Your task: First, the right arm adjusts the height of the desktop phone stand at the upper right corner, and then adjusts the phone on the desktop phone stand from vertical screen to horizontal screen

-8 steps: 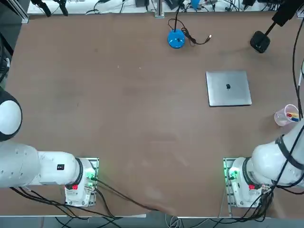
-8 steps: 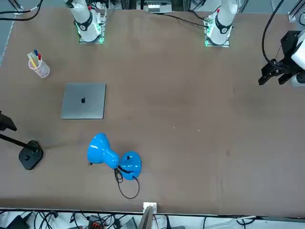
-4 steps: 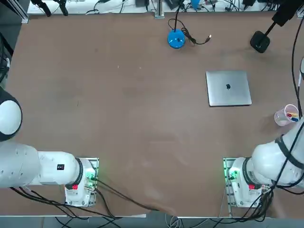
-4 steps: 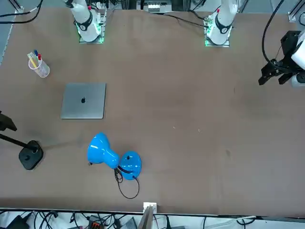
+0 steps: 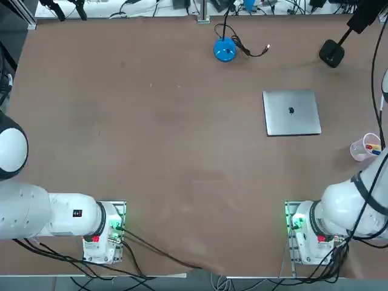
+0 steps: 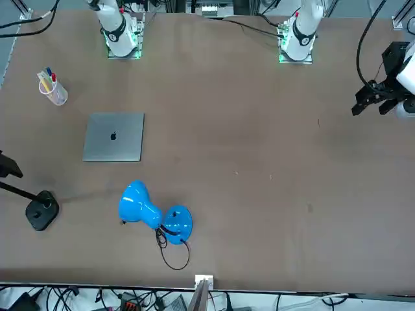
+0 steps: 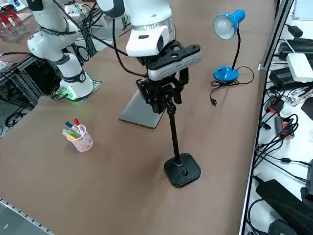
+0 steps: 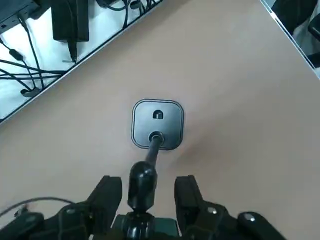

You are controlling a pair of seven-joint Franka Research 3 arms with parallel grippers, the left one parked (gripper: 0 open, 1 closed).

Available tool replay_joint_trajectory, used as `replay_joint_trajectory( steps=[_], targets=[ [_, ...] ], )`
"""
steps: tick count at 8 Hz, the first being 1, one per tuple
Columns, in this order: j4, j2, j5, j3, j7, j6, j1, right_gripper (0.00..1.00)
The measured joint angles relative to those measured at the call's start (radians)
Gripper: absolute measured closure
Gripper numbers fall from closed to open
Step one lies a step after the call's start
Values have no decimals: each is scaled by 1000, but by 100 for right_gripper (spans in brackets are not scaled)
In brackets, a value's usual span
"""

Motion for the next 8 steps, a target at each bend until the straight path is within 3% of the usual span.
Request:
replay_joint_trajectory(
  steps=[3,4,8],
  targets=[
    [0,3,1,0,31,0,0,51],
    [0,4,2,0,34,1,0,71],
    [1,6,2,4,60,1,3,72]
  ],
)
